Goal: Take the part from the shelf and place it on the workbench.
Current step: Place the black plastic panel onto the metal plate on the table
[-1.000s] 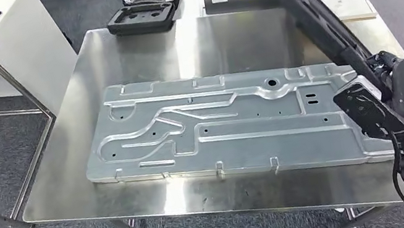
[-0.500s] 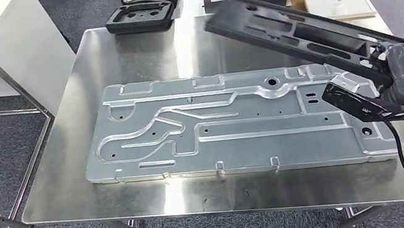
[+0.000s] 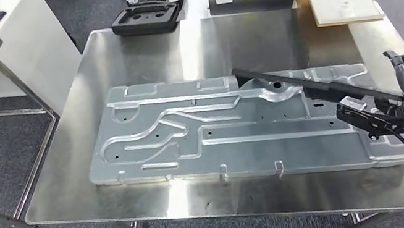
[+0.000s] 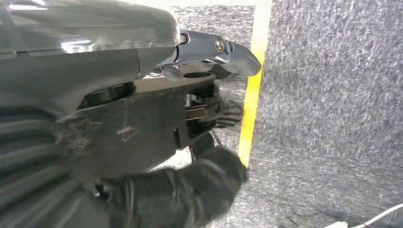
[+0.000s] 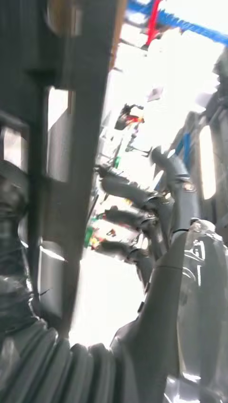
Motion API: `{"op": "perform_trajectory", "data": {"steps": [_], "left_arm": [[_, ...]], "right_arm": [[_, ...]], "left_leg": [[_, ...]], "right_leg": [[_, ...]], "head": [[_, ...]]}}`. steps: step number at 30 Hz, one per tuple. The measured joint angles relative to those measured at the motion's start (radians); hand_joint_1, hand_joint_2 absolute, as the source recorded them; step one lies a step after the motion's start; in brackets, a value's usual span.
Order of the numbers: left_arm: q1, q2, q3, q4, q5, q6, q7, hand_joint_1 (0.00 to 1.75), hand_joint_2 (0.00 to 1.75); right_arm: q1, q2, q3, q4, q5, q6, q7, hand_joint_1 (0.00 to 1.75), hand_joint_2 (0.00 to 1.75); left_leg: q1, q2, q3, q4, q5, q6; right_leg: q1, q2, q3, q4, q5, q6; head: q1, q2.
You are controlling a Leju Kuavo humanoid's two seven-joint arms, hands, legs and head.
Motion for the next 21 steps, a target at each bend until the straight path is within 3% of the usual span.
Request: {"op": "perform_trajectory", "data": {"steps": [3, 6, 7, 8, 9, 12, 14, 17, 19, 21], "left_arm": [[0.0, 0.0, 0.0, 0.001, 0.014, -0.001, -0.01, 0.0, 0.0], [-0.001, 0.0, 0.0, 0.001, 0.017, -0.003, -0.013, 0.0, 0.0], [0.0, 0.0, 0.0, 0.001, 0.018, -0.004, -0.014, 0.0, 0.0], [0.0, 0.0, 0.0, 0.001, 0.018, -0.004, -0.014, 0.0, 0.0], [0.001, 0.0, 0.0, 0.001, 0.017, -0.004, -0.013, 0.0, 0.0], [-0.001, 0.001, 0.0, 0.003, 0.015, -0.003, -0.008, 0.0, 0.0], [-0.002, 0.001, 0.0, 0.004, 0.01, -0.002, 0.004, 0.0, 0.0], [-0.001, 0.001, 0.0, 0.005, 0.003, 0.001, 0.021, 0.0, 0.0], [-0.001, 0.001, 0.0, 0.006, 0.002, 0.002, 0.025, 0.0, 0.0], [-0.002, 0.0, 0.0, 0.006, 0.002, 0.0, 0.028, 0.0, 0.0]], "right_arm": [[0.002, -0.008, 0.001, 0.001, -0.001, -0.004, 0.0, 0.0, 0.0], [0.001, -0.016, 0.001, 0.001, -0.001, -0.005, 0.0, 0.0, 0.0], [0.002, -0.017, 0.002, 0.001, -0.001, -0.005, 0.0, 0.0, 0.0], [0.003, -0.017, 0.002, 0.001, -0.001, -0.005, 0.0, 0.0, 0.0], [0.003, -0.017, 0.002, 0.001, -0.001, -0.005, 0.0, 0.0, 0.0], [0.003, -0.02, 0.003, 0.001, 0.0, -0.006, 0.0, 0.0, 0.0], [0.006, -0.022, 0.003, 0.001, 0.0, -0.007, 0.0, 0.0, 0.0], [0.012, -0.027, 0.001, 0.001, 0.0, -0.018, 0.0, 0.0, 0.0], [0.015, -0.033, -0.003, 0.001, -0.001, -0.028, 0.0, 0.0, 0.0], [0.019, -0.035, -0.007, 0.001, -0.004, -0.035, 0.0, 0.0, 0.0]], "left_leg": [[0.002, 0.003, -0.012, 0.033, -0.028, -0.012], [0.007, 0.006, -0.084, 0.194, -0.106, -0.022], [0.007, 0.007, -0.106, 0.238, -0.117, -0.021], [0.007, 0.007, -0.114, 0.251, -0.109, -0.018], [0.006, 0.006, -0.105, 0.228, -0.086, -0.013], [-0.001, 0.006, -0.021, 0.052, -0.002, 0.008], [-0.009, 0.006, 0.006, -0.006, 0.007, 0.014], [-0.006, 0.006, 0.017, -0.036, 0.021, 0.019], [0.0, 0.007, 0.027, -0.057, 0.033, 0.025], [-0.002, 0.008, 0.029, -0.06, 0.034, 0.029]], "right_leg": [[-0.002, -0.001, 0.005, -0.005, 0.001, -0.015], [0.001, -0.004, 0.01, -0.008, 0.0, -0.021], [0.003, -0.004, 0.011, -0.008, 0.0, -0.022], [0.004, -0.004, 0.012, -0.008, 0.0, -0.022], [0.006, -0.004, 0.013, -0.008, -0.001, -0.023], [0.009, -0.002, 0.018, -0.011, -0.001, -0.022], [0.007, -0.001, 0.017, -0.018, 0.004, -0.014], [0.005, -0.002, 0.017, -0.024, 0.006, 0.001], [0.007, -0.002, -0.007, 0.032, -0.032, 0.006], [0.008, -0.002, -0.058, 0.146, -0.088, 0.01]], "head": [[-0.002, 0.0], [-0.004, 0.0], [-0.004, 0.0], [-0.004, 0.0], [-0.004, 0.0], [-0.003, 0.0], [-0.003, 0.0], [-0.002, 0.0], [0.0, 0.0], [0.002, 0.0]]}}
